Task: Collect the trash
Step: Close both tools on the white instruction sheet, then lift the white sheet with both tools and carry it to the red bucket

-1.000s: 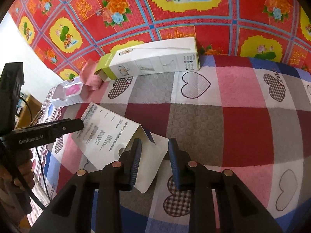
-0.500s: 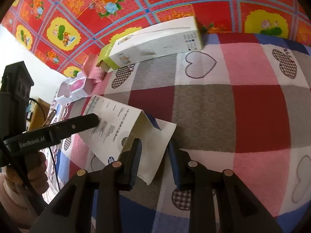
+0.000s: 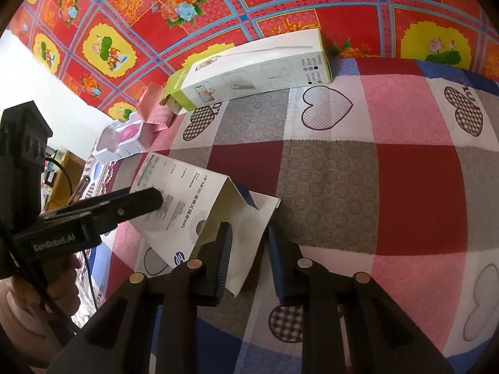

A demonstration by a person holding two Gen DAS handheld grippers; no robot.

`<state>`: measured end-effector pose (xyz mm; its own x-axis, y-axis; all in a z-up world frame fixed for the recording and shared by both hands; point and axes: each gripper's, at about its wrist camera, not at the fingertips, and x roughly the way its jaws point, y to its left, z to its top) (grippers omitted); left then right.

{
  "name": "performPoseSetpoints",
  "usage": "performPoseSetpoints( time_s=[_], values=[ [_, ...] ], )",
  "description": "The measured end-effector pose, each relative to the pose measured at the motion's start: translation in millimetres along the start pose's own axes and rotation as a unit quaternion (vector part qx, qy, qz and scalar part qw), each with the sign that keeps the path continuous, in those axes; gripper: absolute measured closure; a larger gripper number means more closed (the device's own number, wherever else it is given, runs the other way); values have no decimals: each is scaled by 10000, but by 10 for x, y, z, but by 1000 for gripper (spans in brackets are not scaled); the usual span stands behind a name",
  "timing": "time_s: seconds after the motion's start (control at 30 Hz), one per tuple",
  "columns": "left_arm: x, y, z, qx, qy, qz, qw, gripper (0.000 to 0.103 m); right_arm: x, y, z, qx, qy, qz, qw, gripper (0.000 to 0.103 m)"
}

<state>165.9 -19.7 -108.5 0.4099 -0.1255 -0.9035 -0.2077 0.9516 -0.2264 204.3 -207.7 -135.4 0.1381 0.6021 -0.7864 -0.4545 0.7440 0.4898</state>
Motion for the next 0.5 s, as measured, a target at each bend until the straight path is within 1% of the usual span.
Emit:
performPoseSetpoints(
  time_s=[0.07,0.13,0.23,0.33,0.5],
  values=[
    [20,23,-2,-86,-6,-61,9999,36,-3,15,-6,-14,-28,-61,10000,78],
    [21,35,7,-113,31,-100,9999,36,-8,25,-15,-9,-51,-116,9999,81],
    [-10,21,1,14,44,-71,10000,36,-44,13,-46,101,-116,-151,9998,83],
    [-43,-2,-23,111,41,-146,9998,41,-88,-5,-101,203,-139,-231,9994,83],
    [-107,-60,-75,273,84,-239,9993,42,-204,11,-199,346,-253,-377,9984,83]
  ],
)
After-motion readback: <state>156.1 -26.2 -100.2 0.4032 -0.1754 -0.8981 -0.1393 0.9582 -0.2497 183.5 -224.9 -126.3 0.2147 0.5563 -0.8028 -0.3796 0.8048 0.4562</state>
